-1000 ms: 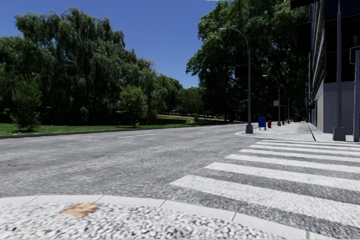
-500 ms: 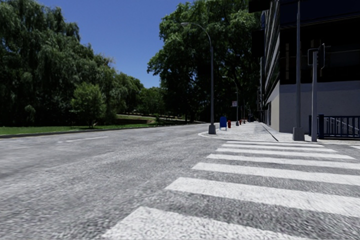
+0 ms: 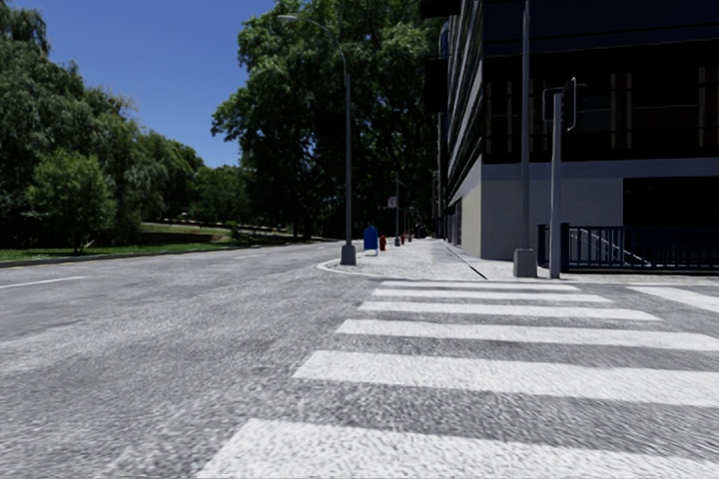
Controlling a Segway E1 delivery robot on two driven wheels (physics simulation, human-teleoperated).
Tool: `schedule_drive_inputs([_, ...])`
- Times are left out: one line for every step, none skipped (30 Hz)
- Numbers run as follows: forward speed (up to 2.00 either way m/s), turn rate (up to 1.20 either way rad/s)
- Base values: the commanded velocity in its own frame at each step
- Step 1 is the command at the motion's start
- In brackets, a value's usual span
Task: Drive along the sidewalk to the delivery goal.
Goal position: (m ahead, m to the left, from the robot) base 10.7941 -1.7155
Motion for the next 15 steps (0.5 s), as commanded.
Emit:
schedule_drive_inputs([2.00, -0.57])
schedule_drive_inputs([2.00, -0.57])
schedule_drive_inputs([2.00, -0.51])
schedule_drive_inputs([2.00, -0.51])
schedule_drive_inputs([2.00, -0.45])
schedule_drive_inputs([2.00, -0.04])
schedule_drive_inputs([2.00, -0.01])
schedule_drive_inputs([2.00, 0.00])
schedule_drive_inputs([2.00, 0.00])
schedule_drive_inputs([2.00, 0.00])
schedule_drive_inputs([2.00, -0.05])
schedule_drive_inputs([2.00, -0.15])
schedule_drive_inputs([2.00, -0.19])
schedule_drive_inputs([2.00, -0.20])
schedule_drive_inputs([2.00, -0.02])
